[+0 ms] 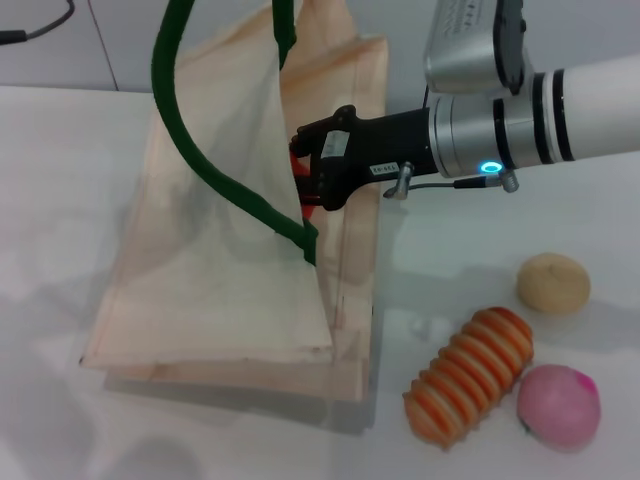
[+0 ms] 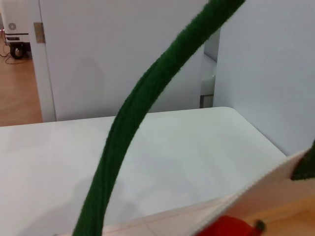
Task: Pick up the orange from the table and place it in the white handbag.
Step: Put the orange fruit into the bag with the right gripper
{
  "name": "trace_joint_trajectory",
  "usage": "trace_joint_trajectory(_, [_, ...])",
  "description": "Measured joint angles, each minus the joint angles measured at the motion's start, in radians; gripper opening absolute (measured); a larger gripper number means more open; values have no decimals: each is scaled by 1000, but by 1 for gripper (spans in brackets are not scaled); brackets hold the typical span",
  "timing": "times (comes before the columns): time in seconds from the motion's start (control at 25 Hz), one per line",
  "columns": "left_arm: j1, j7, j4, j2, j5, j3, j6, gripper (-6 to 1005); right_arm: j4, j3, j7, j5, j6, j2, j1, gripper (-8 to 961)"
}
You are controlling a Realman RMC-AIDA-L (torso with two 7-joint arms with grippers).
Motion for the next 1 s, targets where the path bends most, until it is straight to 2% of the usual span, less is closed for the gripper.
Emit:
trace_joint_trajectory(0.16, [10,1,6,0,-1,0,-18,131,-1,-4,2,-8,6,-3,0,415])
trace_joint_trajectory(0.44, [39,5,72,19,-1,0,-72,131,-1,-25,6,-11,11,-9,-1,744])
trace_joint_trajectory(0.72, [76,5,104,22,-1,0,-154,132,-21,-23,21,-15,13,-19,-19,809])
trace_joint_trajectory(1.0, [91,-2,122,24,-1,0,-196,132,-51,-13,60,-29,-27,-43,-58,859])
